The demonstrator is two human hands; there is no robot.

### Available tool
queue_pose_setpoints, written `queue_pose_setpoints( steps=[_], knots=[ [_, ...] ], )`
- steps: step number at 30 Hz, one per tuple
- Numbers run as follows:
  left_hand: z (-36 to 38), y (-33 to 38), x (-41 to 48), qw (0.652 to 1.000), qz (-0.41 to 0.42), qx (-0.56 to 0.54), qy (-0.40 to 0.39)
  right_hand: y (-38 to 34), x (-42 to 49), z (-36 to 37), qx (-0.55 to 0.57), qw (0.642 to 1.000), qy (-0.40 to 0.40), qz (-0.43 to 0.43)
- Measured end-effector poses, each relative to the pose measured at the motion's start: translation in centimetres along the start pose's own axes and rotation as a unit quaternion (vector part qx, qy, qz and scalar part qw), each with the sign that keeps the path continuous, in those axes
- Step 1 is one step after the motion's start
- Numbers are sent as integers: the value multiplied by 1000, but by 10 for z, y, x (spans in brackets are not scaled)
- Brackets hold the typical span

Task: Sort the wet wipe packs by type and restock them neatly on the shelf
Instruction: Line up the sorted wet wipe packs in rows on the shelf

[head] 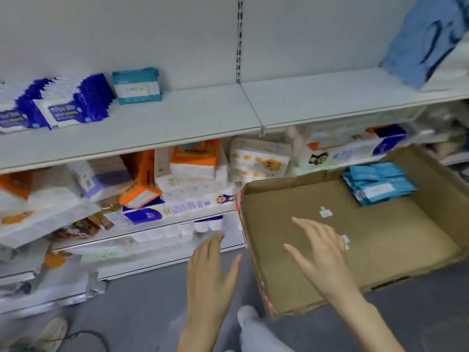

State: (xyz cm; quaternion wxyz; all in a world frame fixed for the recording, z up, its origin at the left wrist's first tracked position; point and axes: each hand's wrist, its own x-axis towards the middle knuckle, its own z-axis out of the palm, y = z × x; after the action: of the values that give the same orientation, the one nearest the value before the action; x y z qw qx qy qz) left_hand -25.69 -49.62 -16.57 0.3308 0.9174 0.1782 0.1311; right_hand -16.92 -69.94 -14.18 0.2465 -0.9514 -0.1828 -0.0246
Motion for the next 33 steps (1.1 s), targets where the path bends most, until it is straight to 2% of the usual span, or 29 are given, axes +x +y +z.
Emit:
queue_pose_setpoints(
  steps=[4,8,14,18,21,27,33],
  knots=[
    [29,44,-13,1000,12,-2,-4,59,-25,-37,10,999,8,49],
    [70,82,-20,1000,-23,-16,-4,117,-31,-67,24,998,6,56],
    [194,147,-33,995,-93,-4,-22,253,-32,-125,49,996,-4,76],
    [276,220,-47,994,-78,-9,-73,358,-39,-172,29,992,-29,119],
    [311,260,-52,993,-76,-35,-88,413,-34,-202,42,986,-35,158],
    [343,267,-39,987,-139,-22,-79,465,3,-206,81,984,-61,144],
    [373,274,-7,980,-181,-37,-71,495,34,-177,80,978,-130,144]
  ],
)
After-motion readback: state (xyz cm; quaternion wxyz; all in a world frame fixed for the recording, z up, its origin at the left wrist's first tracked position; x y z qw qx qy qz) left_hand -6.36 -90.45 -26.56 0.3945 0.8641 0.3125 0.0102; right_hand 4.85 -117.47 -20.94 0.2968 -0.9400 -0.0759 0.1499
